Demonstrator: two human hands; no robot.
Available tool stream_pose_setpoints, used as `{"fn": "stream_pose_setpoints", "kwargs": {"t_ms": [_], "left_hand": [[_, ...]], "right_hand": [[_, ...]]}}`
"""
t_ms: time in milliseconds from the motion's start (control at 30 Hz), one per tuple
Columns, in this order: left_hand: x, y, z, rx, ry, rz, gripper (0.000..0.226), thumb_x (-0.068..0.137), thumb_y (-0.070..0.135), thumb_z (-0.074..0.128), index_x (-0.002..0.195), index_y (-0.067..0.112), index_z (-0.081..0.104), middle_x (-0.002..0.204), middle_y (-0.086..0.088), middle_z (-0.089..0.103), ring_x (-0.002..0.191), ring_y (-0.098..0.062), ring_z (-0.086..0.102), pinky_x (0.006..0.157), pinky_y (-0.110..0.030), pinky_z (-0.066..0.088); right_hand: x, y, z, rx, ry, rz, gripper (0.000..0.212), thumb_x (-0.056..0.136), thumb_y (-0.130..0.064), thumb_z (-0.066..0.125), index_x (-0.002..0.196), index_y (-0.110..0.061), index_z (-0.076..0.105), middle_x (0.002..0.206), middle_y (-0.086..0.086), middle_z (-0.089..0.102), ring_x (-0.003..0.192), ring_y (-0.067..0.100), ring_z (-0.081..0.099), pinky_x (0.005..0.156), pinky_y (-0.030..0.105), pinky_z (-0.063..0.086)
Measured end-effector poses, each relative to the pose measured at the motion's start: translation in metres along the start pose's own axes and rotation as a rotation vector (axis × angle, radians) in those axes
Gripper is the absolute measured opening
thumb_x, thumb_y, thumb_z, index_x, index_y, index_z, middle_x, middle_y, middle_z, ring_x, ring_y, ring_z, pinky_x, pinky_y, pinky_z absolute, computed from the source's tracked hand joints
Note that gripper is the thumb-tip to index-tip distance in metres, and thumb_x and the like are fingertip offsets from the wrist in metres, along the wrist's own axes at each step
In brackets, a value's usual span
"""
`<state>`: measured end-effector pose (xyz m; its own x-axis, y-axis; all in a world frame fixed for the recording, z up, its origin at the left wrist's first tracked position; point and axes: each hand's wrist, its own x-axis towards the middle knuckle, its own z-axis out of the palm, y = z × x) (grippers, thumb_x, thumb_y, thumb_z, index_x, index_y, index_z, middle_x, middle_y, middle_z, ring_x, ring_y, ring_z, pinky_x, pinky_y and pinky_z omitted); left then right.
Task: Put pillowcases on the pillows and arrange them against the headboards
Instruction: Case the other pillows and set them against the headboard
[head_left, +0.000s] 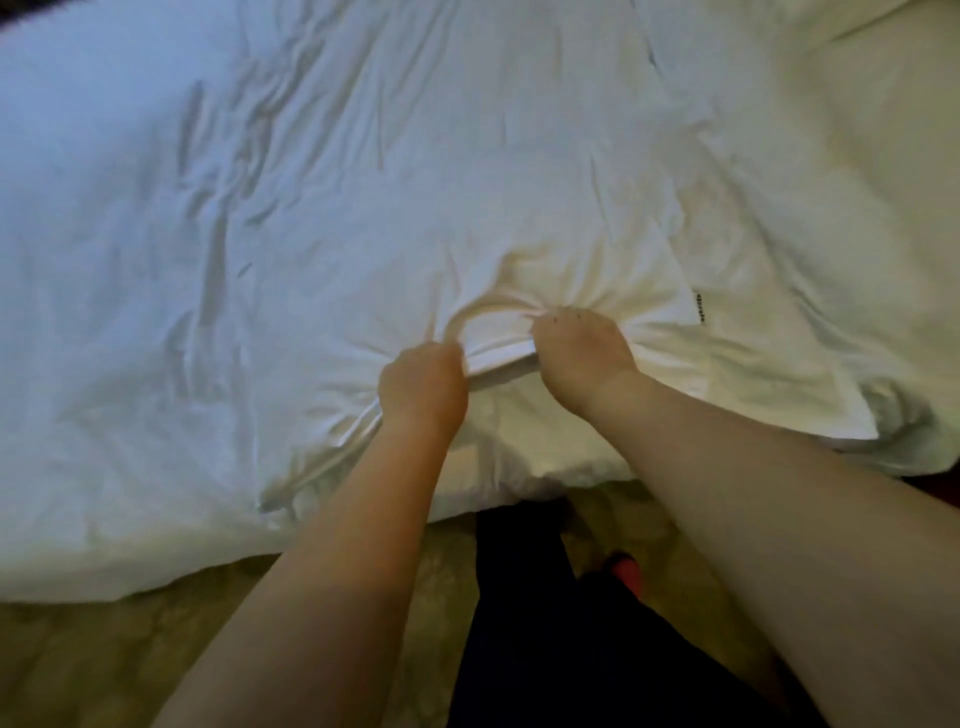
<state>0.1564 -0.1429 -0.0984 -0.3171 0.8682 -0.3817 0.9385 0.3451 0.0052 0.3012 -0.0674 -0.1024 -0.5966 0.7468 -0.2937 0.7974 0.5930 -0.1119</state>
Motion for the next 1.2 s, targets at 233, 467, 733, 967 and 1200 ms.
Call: {"fn": "stream_pose_setpoints", "kwargs": {"t_ms": [233, 467, 733, 967, 1200], "left_hand": [[-0.077, 0.03, -0.139, -0.088, 0.468, -0.088, 0.016, 0.082, 0.002, 0.046, 0.088, 0.01, 0.058, 0.094, -0.012, 0.062, 0.089, -0.034, 0.058, 0.063, -0.034, 0.035], [-0.128, 0.044, -0.223, -0.084, 0.882, -0.103, 0.014, 0.084, 0.003, 0.047, 0.085, 0.009, 0.06, 0.088, -0.012, 0.063, 0.082, -0.032, 0.058, 0.064, -0.032, 0.035], [-0.096, 0.048, -0.199, -0.198, 0.697, -0.116, 0.018, 0.081, 0.002, 0.046, 0.087, 0.01, 0.061, 0.094, -0.01, 0.063, 0.091, -0.033, 0.059, 0.071, -0.035, 0.042], [0.001, 0.029, -0.141, -0.305, 0.34, -0.141, 0.027, 0.086, -0.002, 0.041, 0.101, 0.01, 0.06, 0.105, -0.009, 0.061, 0.099, -0.03, 0.058, 0.076, -0.034, 0.043], [0.107, 0.003, -0.158, -0.327, 0.325, -0.046, 0.036, 0.08, -0.002, 0.048, 0.113, 0.01, 0.054, 0.109, -0.009, 0.058, 0.102, -0.028, 0.053, 0.082, -0.035, 0.042]], "right_hand": [[-0.053, 0.014, -0.156, 0.014, 0.321, -0.108, 0.025, 0.091, -0.016, 0.043, 0.109, -0.006, 0.056, 0.111, 0.02, 0.061, 0.101, 0.039, 0.059, 0.076, 0.037, 0.038], [-0.104, 0.018, -0.25, -0.136, 0.683, -0.263, 0.013, 0.088, -0.011, 0.047, 0.093, -0.006, 0.058, 0.089, 0.016, 0.065, 0.069, 0.029, 0.051, 0.064, 0.034, 0.033], [-0.069, 0.031, -0.219, -0.159, 0.565, -0.208, 0.015, 0.091, -0.015, 0.046, 0.091, -0.007, 0.058, 0.092, 0.014, 0.065, 0.073, 0.031, 0.055, 0.063, 0.033, 0.031], [0.009, 0.038, -0.164, -0.056, 0.236, -0.059, 0.025, 0.088, -0.005, 0.046, 0.112, -0.004, 0.055, 0.112, 0.017, 0.057, 0.104, 0.035, 0.053, 0.08, 0.039, 0.04], [0.067, 0.068, -0.132, 0.192, 0.155, 0.301, 0.046, 0.087, 0.002, 0.045, 0.131, -0.011, 0.045, 0.127, 0.013, 0.047, 0.117, 0.032, 0.045, 0.091, 0.037, 0.04]]}}
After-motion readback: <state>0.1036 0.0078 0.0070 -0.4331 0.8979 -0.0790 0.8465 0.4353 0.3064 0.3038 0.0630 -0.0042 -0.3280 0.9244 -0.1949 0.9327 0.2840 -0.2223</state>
